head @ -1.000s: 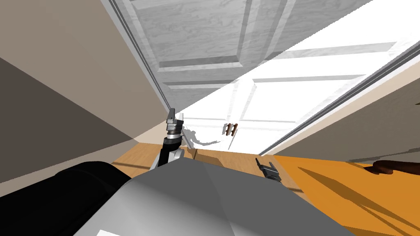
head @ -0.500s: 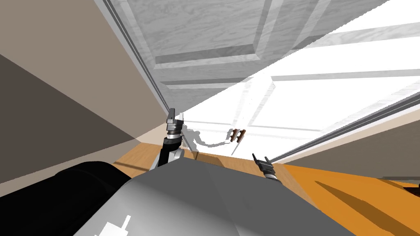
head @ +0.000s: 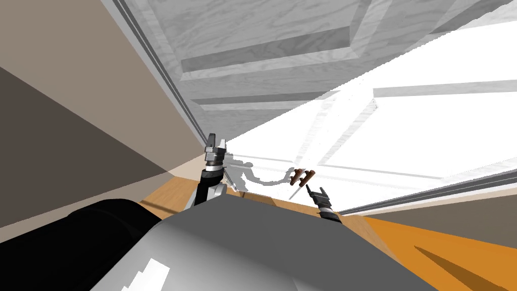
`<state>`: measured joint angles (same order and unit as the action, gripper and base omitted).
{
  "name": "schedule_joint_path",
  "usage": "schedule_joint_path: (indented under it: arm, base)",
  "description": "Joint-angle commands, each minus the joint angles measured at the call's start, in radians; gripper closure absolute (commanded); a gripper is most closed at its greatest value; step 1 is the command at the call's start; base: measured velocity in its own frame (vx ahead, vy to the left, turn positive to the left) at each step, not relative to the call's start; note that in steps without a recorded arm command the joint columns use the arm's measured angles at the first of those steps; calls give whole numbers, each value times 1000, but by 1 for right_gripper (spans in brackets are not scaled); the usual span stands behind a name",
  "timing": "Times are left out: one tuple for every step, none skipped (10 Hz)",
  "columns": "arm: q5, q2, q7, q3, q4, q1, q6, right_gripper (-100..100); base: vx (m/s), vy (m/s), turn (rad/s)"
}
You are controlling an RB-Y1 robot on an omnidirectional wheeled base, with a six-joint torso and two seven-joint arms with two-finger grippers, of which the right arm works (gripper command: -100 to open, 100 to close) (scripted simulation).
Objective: Pull the door open
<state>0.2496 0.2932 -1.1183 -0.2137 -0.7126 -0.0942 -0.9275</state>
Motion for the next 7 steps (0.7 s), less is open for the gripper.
schedule_joint_path:
  arm:
    - [1, -7, 2, 9, -7, 15, 1, -100]
    - [2, -12, 2, 14, -10, 24, -1, -100]
    - [2, -12, 2, 14, -10, 24, -1, -100]
    - [1, -8, 1, 12, 4, 29, -9, -100]
    - [1, -8, 1, 12, 4, 29, -9, 100]
    - [1, -8, 1, 12, 4, 29, -9, 100]
    - [1, -8, 1, 12, 4, 29, -9, 100]
  base:
    - [196, 67, 59]
    - [203, 86, 69]
    - [128, 62, 31]
    - [39, 20, -23]
    - [-7, 1, 4]
    - [-17, -11, 15]
    - [-11, -13, 12]
